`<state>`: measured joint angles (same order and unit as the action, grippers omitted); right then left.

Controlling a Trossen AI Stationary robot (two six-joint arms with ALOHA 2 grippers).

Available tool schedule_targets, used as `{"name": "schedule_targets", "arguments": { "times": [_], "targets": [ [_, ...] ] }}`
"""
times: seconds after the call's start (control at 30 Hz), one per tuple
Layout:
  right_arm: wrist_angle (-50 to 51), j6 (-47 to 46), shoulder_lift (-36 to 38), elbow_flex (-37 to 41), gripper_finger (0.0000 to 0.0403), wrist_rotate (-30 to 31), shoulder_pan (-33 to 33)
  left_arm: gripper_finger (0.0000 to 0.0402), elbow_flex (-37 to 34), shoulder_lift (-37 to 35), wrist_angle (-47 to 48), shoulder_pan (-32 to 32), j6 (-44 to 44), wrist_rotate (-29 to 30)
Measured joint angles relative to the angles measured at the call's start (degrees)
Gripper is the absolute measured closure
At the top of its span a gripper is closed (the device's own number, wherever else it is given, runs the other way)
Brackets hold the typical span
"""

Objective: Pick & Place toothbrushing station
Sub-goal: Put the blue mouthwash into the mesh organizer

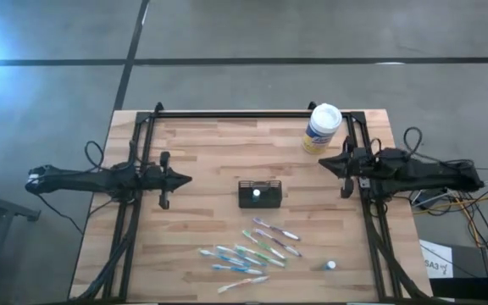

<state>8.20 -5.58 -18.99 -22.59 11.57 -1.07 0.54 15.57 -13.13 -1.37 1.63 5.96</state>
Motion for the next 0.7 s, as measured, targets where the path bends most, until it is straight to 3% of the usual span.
{"name": "schedule_targets", "arguments": {
  "times": [0.17, 0.43, 0.53, 0.7],
  "targets": [
    [22.0, 6.8, -12.4, -18.5, 0.0394, -7.4, -4.3, 0.0393, 0.1, -0.1, -0.4, 0.0, 0.0, 0.0],
    [52.5, -4.4, -32.0, -43.0, 0.0394, -6.9, -13.6, 0.0389, 0.1, -0.1, -0.2, 0.0, 0.2, 0.0],
    [58.8, -8.4, -38.7, -48.8, 0.0394, -7.1, -17.9, 0.0381, 0.1, -0.1, 0.2, 0.0, 1.1, -0.1],
    [60.5, -12.1, -47.8, -55.0, 0.0389, -7.3, -25.8, 0.0381, 0.1, -0.1, 1.9, 0.0, 2.1, -0.1]
  ]
}}
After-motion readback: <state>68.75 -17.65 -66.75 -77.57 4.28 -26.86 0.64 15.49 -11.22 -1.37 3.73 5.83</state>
